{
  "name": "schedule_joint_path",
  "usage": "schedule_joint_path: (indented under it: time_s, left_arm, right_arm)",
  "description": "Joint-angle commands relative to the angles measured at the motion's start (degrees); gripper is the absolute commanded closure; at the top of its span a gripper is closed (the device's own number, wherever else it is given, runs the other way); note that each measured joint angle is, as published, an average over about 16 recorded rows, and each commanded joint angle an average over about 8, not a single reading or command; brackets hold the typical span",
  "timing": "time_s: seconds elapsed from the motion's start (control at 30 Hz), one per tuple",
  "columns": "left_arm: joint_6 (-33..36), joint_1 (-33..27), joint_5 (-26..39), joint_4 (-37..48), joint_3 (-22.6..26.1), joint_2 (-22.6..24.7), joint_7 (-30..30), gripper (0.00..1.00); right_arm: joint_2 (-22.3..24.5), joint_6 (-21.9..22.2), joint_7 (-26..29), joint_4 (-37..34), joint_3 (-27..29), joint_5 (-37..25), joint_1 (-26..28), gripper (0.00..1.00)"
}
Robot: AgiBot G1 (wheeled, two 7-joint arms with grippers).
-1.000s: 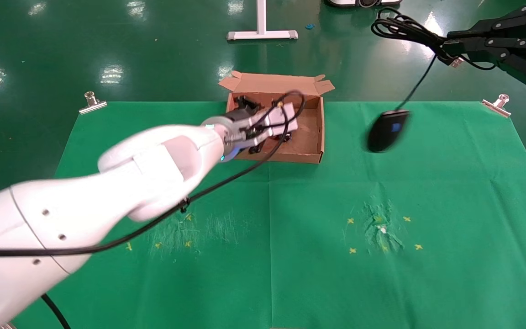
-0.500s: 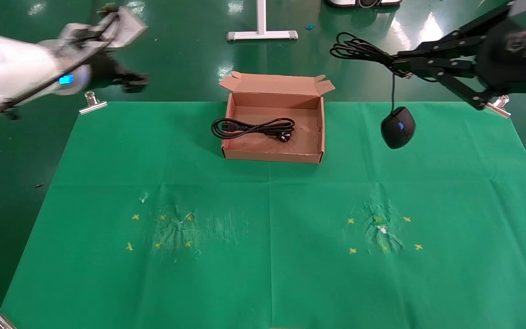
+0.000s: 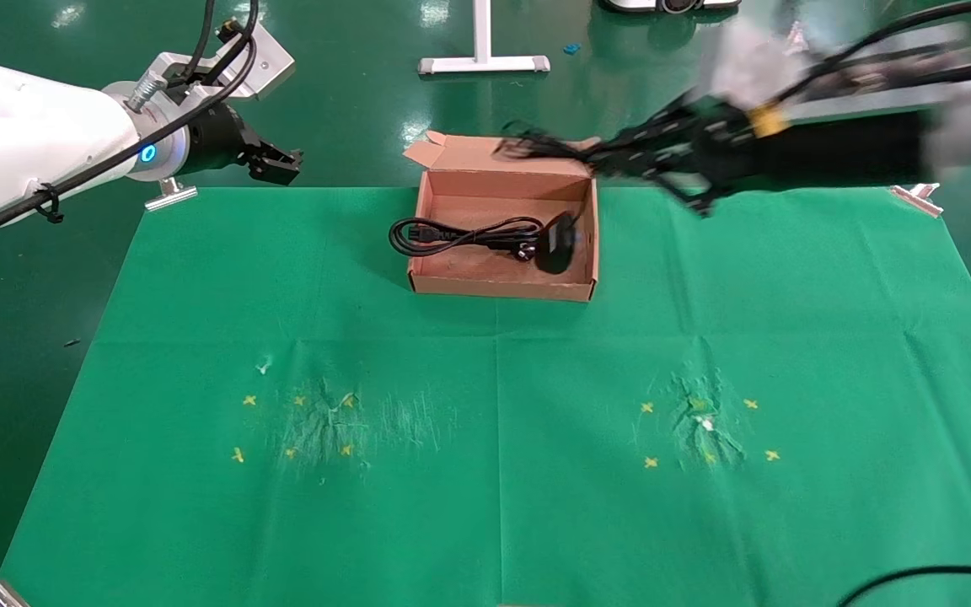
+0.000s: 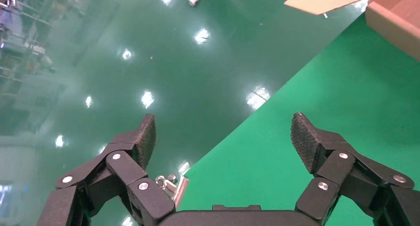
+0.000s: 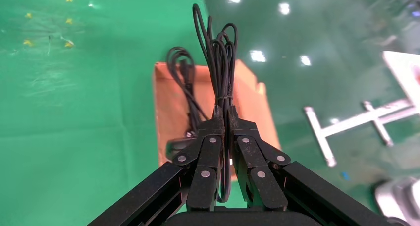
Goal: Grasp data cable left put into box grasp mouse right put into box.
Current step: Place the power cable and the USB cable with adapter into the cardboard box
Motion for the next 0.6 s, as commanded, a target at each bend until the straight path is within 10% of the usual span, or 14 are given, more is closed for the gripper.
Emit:
schedule_joint_path:
  time_s: [0.03,0.47,0.6]
  left_arm:
    - [-0.05,-0.03,-0.13,0.13,0.01,0.03,0.15,0.00]
    - [-0.18,-0.09,-0.44,0.42,0.03,0.10,0.49,0.00]
    - [-0.18,-0.11,-0.50,0.48,0.01,0.07,0.52,0.00]
  right_arm:
    - [-3.64,0.52,-3.03,-5.23,-1.21,-1.21,1.03,1.00]
    - [-13.25,10.61,-18.03,-28.44,-2.94,-4.69,5.87,1.00]
    - [-14.42,14.75,-20.72,-31.79,-3.08,-5.34,5.98,0.63]
